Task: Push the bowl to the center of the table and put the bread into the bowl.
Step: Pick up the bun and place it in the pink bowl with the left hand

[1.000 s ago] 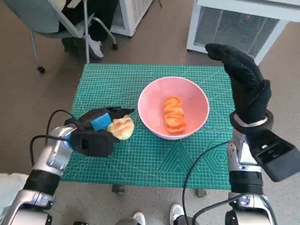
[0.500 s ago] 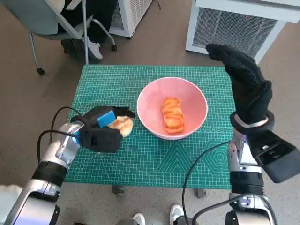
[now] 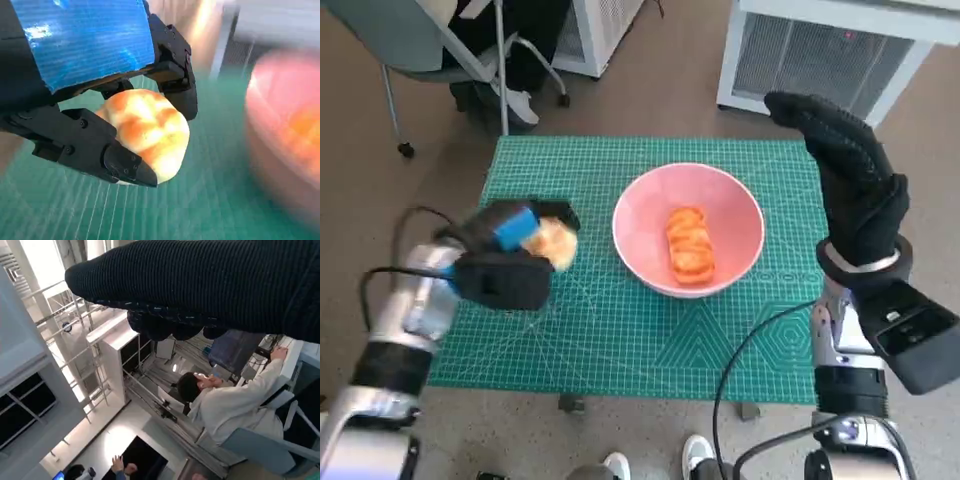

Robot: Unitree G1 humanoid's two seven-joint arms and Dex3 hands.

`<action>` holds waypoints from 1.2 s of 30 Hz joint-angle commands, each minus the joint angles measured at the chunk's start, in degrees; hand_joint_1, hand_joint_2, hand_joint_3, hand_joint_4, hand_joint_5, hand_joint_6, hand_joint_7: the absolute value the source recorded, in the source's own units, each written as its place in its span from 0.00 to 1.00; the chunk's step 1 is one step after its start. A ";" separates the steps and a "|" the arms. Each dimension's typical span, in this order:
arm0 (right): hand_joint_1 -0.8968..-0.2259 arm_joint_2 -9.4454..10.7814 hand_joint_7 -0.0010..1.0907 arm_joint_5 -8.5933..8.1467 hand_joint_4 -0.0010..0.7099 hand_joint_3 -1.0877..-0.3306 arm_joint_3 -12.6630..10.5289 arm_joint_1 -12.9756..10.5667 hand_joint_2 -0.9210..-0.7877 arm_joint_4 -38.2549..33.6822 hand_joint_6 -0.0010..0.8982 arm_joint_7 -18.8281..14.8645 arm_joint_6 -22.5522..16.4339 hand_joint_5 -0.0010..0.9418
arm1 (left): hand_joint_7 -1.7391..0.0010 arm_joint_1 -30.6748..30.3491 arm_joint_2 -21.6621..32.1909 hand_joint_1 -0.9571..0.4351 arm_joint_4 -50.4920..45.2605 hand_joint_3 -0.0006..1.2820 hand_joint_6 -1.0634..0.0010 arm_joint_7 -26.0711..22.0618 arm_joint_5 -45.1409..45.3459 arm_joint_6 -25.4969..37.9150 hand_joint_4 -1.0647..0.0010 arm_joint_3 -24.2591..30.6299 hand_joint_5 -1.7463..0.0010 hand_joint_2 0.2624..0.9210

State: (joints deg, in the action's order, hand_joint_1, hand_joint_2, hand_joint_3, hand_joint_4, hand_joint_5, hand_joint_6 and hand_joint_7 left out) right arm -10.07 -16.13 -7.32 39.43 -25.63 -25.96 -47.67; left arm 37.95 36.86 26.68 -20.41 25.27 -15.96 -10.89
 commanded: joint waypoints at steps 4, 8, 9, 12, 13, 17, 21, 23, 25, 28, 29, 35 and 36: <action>0.47 0.29 0.65 -0.17 0.00 0.34 -0.06 -0.74 0.00 -0.98 0.00 -0.09 0.21 0.51 | 0.29 2.19 -2.11 0.69 -10.65 0.09 0.44 3.47 -2.99 -1.58 0.42 3.72 0.32 1.00; 0.47 0.43 0.65 -0.05 0.00 0.34 0.01 -0.52 0.00 -1.08 0.00 0.09 0.36 0.51 | 0.29 4.30 -4.57 0.69 -12.09 0.09 0.44 6.20 -1.73 -3.85 0.42 2.63 0.31 1.00; 0.47 0.47 0.65 -0.08 0.00 0.34 0.03 -0.48 0.00 -1.10 0.00 0.10 0.42 0.52 | 0.29 4.77 -5.10 0.69 -12.06 0.08 0.44 6.84 -1.26 -4.52 0.41 2.24 0.31 1.00; 0.47 0.68 0.65 -0.28 0.00 0.34 0.10 -0.39 0.00 -1.23 0.00 0.06 0.60 0.51 | 0.29 6.44 -7.13 0.69 -11.10 0.08 0.45 8.35 0.12 -7.12 0.39 0.35 0.32 1.00; 0.47 0.73 0.65 -0.35 0.00 0.34 0.09 -0.36 0.00 -1.34 0.00 0.00 0.61 0.51 | 0.30 6.91 -7.65 0.69 -10.58 0.07 0.45 8.58 0.40 -7.87 0.38 -0.17 0.32 1.00; 0.46 1.05 0.65 -0.77 0.00 0.34 0.20 -0.31 0.00 -1.55 0.00 -0.26 0.87 0.51 | 0.30 9.81 -9.70 0.69 -6.87 0.07 0.44 6.56 0.23 -10.54 0.37 -2.97 0.34 1.00; 0.46 1.36 0.65 -1.22 0.00 0.35 0.29 -0.35 0.00 -1.47 0.00 -0.58 1.30 0.51 | 0.29 12.23 -11.64 0.69 -2.72 0.07 0.43 5.17 1.13 -11.49 0.37 -5.66 0.35 1.00; 0.45 1.43 0.65 -1.44 0.00 0.36 0.30 -0.38 0.00 -1.33 0.00 -0.73 1.52 0.51 | 0.28 12.98 -12.70 0.69 -0.94 0.07 0.43 4.84 2.03 -10.99 0.39 -6.90 0.35 1.00; 0.45 1.46 0.64 -1.64 0.00 0.36 0.32 -0.46 0.00 -1.15 0.00 -0.83 1.65 0.51 | 0.28 13.70 -13.65 0.69 1.08 0.08 0.43 4.71 3.21 -10.56 0.40 -8.13 0.34 1.00; 0.46 1.38 0.64 -1.56 0.00 0.36 0.39 -0.67 0.00 -0.75 0.00 -0.68 1.56 0.51 | 0.27 14.51 -15.03 0.69 3.65 0.09 0.44 2.99 4.16 -8.45 0.42 -9.80 0.33 1.00; 0.46 1.35 0.64 -1.47 0.00 0.36 0.42 -0.70 0.00 -0.70 0.00 -0.62 1.46 0.51 | 0.25 14.65 -15.32 0.69 4.09 0.11 0.48 2.16 4.24 -7.62 0.45 -10.18 0.31 1.00; 0.47 0.88 0.65 -0.53 0.00 0.36 0.27 -0.91 0.00 -0.45 0.00 -0.12 0.59 0.51 | 0.59 15.46 -15.90 0.61 3.65 0.12 0.69 -7.99 7.12 2.96 0.70 -13.99 0.84 0.92; 0.47 0.80 0.65 -0.38 0.00 0.36 0.26 -1.01 0.00 -0.22 0.00 -0.01 0.53 0.51 | 0.65 15.59 -15.84 0.61 3.28 0.11 0.69 -9.62 7.75 4.76 0.73 -14.54 0.87 0.91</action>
State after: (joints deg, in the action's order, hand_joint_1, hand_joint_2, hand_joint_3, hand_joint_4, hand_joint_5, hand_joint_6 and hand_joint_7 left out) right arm -8.84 -17.61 -6.99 39.54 -26.19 -26.01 -47.05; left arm 52.00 20.80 30.56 -25.69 31.45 -15.68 -23.89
